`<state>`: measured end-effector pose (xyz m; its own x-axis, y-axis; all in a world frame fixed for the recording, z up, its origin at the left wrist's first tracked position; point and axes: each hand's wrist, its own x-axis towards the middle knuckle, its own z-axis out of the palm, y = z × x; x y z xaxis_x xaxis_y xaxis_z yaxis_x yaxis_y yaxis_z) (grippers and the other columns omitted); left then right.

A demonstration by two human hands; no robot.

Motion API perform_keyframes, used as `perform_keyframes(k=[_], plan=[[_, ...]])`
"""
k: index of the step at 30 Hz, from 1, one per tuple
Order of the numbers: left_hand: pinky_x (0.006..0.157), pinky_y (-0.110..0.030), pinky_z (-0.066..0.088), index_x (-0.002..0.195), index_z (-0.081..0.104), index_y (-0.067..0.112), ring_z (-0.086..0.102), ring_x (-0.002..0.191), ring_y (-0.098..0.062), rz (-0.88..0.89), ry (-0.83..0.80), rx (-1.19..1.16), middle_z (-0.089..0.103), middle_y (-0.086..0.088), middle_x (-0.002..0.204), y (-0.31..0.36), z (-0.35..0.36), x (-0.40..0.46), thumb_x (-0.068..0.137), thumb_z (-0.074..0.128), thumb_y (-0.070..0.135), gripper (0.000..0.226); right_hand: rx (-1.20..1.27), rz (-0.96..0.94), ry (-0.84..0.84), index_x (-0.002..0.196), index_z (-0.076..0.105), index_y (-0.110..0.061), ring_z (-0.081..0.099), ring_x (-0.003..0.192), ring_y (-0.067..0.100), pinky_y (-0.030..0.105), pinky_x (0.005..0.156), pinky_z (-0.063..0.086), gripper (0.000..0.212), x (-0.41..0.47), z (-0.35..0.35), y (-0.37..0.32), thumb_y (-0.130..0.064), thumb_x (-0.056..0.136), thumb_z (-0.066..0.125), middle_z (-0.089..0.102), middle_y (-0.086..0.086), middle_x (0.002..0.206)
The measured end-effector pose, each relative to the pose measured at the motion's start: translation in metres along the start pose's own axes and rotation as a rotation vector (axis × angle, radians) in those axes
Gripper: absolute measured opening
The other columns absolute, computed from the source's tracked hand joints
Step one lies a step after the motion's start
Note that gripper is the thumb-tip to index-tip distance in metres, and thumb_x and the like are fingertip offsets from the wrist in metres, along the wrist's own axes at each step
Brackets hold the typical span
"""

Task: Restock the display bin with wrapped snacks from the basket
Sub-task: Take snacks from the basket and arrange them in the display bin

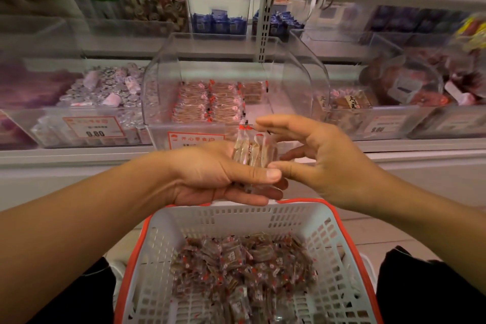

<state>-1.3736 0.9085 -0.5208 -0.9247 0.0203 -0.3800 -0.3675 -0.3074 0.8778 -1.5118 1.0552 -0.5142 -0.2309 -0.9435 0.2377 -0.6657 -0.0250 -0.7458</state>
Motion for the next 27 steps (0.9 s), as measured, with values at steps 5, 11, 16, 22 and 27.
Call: perform_keyframes(k=[5, 11, 16, 22, 27], plan=[[0.06, -0.019, 0.053, 0.081, 0.072, 0.023, 0.071, 0.08, -0.01, 0.049, 0.099, 0.42, 0.073, 0.0, 0.083, 0.007, 0.009, -0.003, 0.067, 0.085, 0.01, 0.022, -0.085, -0.058, -0.043, 0.14, 0.048, -0.037, 0.052, 0.124, 0.003, 0.027, 0.094, 0.051, 0.075, 0.001, -0.006, -0.009, -0.019, 0.076, 0.085, 0.056, -0.02, 0.131], [0.05, -0.021, 0.05, 0.105, 0.062, 0.008, 0.072, 0.077, -0.021, 0.086, 0.187, 0.673, 0.075, -0.012, 0.09, 0.033, 0.01, -0.013, 0.065, 0.087, 0.002, 0.048, -0.285, -0.189, -0.17, 0.123, 0.064, -0.024, 0.061, 0.104, 0.006, 0.022, 0.087, 0.05, 0.056, 0.017, -0.026, -0.033, -0.019, 0.072, 0.087, 0.062, -0.018, 0.11], [0.061, -0.027, 0.058, 0.117, 0.055, 0.024, 0.074, 0.082, -0.016, 0.261, 0.417, 0.539, 0.075, -0.002, 0.098, 0.068, -0.017, -0.027, 0.061, 0.085, 0.044, 0.067, -0.539, -0.11, -0.238, 0.103, 0.068, -0.029, 0.061, 0.082, 0.003, 0.018, 0.073, 0.051, 0.036, 0.069, -0.049, -0.051, -0.04, 0.071, 0.078, 0.065, -0.014, 0.09], [0.081, -0.03, 0.049, 0.12, 0.056, 0.022, 0.06, 0.098, -0.016, 0.505, 0.935, 1.388, 0.063, 0.002, 0.112, 0.06, -0.061, -0.015, 0.096, 0.055, 0.03, 0.026, -1.045, 0.135, -0.297, 0.074, 0.058, -0.02, 0.054, 0.062, 0.011, 0.026, 0.054, 0.041, 0.026, 0.179, -0.055, -0.006, -0.034, 0.076, 0.079, 0.058, -0.003, 0.071], [0.083, -0.044, 0.052, 0.115, 0.051, 0.023, 0.06, 0.098, -0.027, 0.353, 0.874, 1.653, 0.063, -0.003, 0.111, 0.053, -0.069, -0.013, 0.095, 0.048, 0.042, 0.028, -1.191, 0.371, -0.438, 0.067, 0.05, -0.019, 0.053, 0.064, 0.015, 0.03, 0.061, 0.042, 0.039, 0.237, -0.027, 0.047, -0.041, 0.076, 0.082, 0.056, -0.001, 0.072]])
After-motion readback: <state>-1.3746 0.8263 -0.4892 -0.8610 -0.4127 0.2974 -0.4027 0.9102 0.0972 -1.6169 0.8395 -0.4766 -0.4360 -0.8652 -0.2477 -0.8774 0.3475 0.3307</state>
